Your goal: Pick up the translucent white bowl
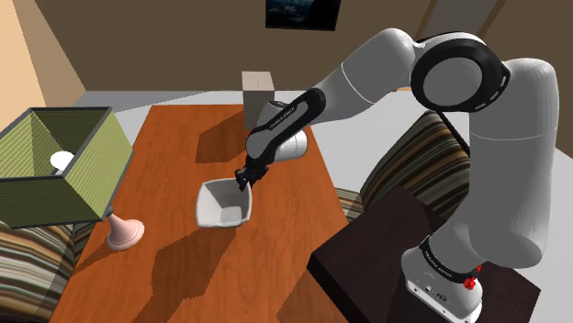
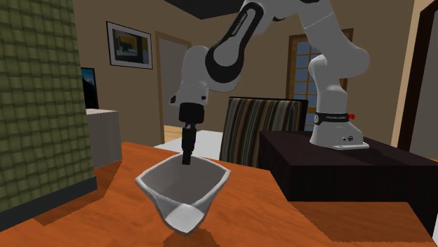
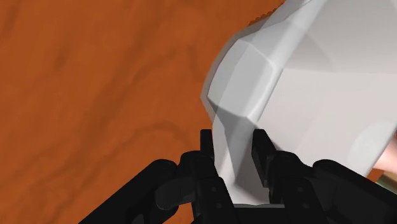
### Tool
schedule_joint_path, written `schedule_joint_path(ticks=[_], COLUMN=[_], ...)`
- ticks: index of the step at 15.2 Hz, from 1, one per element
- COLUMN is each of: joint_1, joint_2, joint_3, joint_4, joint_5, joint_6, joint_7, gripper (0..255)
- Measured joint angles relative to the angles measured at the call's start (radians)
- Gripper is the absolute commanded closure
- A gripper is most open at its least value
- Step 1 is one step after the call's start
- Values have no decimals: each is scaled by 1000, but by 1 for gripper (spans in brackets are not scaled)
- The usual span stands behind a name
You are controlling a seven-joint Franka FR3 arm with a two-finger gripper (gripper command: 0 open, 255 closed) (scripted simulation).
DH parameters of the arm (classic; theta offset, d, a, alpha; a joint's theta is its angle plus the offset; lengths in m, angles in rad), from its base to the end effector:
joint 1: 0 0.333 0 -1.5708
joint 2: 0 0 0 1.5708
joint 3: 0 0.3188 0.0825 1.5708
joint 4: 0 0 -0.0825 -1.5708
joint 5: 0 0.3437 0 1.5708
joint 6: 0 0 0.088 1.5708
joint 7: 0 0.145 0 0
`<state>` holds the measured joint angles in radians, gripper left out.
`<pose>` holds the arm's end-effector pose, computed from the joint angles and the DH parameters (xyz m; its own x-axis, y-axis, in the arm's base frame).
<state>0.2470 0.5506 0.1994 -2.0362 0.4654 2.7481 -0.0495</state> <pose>0.5446 0.2456 0.1873 0.9957 0.0248 0.0896 0.0529 -0.9435 -0.3271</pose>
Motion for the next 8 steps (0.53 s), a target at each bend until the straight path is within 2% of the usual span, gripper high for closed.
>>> schedule_joint_path(ticks=[8], joint_1=[8], joint_2=[-87], joint_3=[-16], joint_4=[-15], joint_5=[-19], joint_6=[-70], joint_7=[37], gripper=[255])
